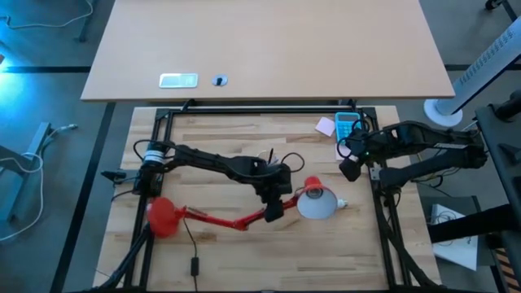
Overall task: Screw lightbulb
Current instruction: Adjust the lamp
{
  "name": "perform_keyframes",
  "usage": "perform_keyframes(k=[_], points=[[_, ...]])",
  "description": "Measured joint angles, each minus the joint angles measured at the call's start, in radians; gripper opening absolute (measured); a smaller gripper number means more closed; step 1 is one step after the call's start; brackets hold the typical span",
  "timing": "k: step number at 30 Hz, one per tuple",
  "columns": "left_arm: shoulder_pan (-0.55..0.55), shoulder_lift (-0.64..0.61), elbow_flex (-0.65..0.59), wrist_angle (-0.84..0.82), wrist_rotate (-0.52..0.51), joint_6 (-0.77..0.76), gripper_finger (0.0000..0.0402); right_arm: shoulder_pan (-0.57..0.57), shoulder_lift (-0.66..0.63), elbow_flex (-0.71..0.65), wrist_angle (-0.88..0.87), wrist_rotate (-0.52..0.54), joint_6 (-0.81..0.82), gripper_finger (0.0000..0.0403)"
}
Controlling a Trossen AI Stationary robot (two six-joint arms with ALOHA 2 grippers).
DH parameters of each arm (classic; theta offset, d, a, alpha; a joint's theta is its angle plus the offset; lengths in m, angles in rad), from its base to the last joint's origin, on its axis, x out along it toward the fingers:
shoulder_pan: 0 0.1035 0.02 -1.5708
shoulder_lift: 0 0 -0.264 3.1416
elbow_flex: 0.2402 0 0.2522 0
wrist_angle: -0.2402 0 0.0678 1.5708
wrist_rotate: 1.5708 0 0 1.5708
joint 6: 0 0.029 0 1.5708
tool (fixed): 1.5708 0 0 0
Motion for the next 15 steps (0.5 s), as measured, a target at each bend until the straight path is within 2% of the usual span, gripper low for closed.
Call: perform_keyframes(k=[6,9,15], points=[[-0.002,-0.02,0.095,-0.146,-0.036,0.051,0.0028,0.0,0.0,0.0,0.0,0.0,-0.006,0.0308],[-0.003,-0.041,0.16,-0.208,-0.065,0.09,0.003,0.011,0.0,-0.003,0.001,0.0,-0.07,0.0308],[0.005,-0.086,0.297,-0.334,-0.169,0.159,0.0033,0.176,0.0,-0.018,0.002,-0.073,-0.247,0.0295]])
